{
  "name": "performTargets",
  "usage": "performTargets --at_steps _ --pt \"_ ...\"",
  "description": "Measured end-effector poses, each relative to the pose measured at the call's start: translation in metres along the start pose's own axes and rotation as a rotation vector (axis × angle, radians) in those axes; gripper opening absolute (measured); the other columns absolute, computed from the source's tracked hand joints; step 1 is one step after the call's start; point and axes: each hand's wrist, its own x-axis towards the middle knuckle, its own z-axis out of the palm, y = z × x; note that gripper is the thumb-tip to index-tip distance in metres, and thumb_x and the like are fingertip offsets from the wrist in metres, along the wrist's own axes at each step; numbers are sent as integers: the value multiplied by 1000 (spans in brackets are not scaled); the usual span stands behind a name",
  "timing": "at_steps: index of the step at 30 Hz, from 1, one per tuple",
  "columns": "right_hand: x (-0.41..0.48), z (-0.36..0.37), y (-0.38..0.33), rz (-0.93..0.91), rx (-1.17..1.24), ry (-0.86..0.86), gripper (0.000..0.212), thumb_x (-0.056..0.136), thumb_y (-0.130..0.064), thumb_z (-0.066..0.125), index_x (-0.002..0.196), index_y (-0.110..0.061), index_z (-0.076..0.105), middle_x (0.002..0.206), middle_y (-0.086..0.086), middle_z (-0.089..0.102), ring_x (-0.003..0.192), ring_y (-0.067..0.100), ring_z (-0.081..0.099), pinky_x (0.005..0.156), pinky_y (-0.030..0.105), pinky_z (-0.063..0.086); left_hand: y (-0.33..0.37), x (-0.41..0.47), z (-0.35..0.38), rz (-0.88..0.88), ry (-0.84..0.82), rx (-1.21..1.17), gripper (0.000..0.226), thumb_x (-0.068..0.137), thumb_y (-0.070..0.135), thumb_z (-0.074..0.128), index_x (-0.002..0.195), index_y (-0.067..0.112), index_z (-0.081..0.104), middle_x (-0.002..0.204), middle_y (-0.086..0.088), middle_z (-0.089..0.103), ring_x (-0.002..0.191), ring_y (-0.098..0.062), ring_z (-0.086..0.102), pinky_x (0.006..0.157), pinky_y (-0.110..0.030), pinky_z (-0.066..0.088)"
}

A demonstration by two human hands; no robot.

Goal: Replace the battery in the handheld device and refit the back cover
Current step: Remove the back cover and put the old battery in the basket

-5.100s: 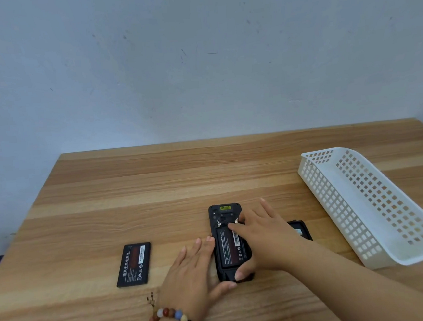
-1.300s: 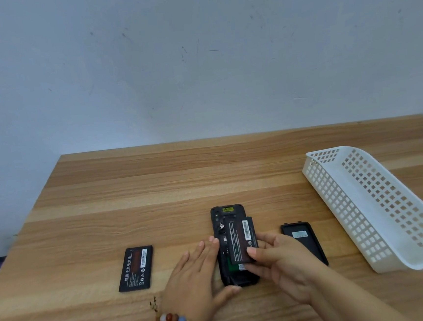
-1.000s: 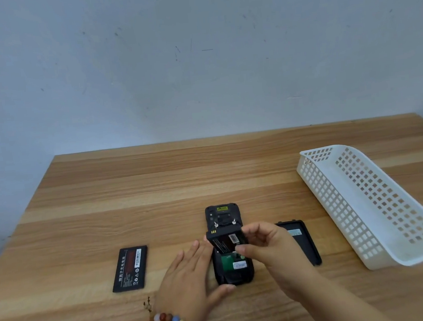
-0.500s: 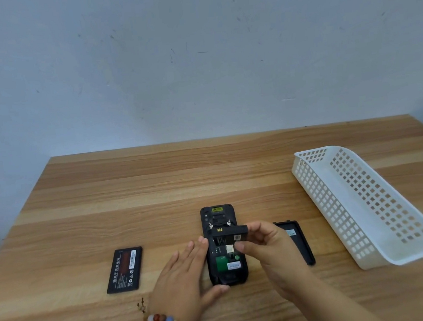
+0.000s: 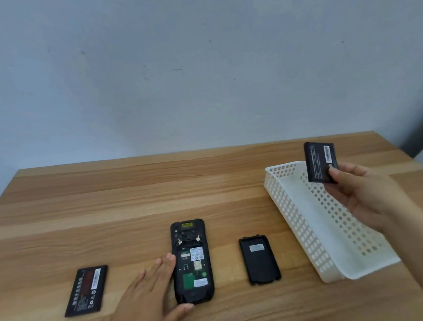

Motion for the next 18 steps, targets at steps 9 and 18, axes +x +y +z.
performTargets --at_steps 9,18 --pt "75 -10 41 184 -402 163 16 84 8 61 97 0 57 86 15 62 66 17 62 53 22 56 -6 3 0 52 62 -7 93 71 83 24 143 28 6 148 29 -9 131 13 -6 104 -12 2" --pt "100 -8 83 209 -493 293 10 81 0 67 86 -3 59 107 22 64 99 36 64 91 45 52 -7 2 -1 61 57 21 93 71 83 25 143 27 7 149 27 -9 132 11 -5 104 -10 3"
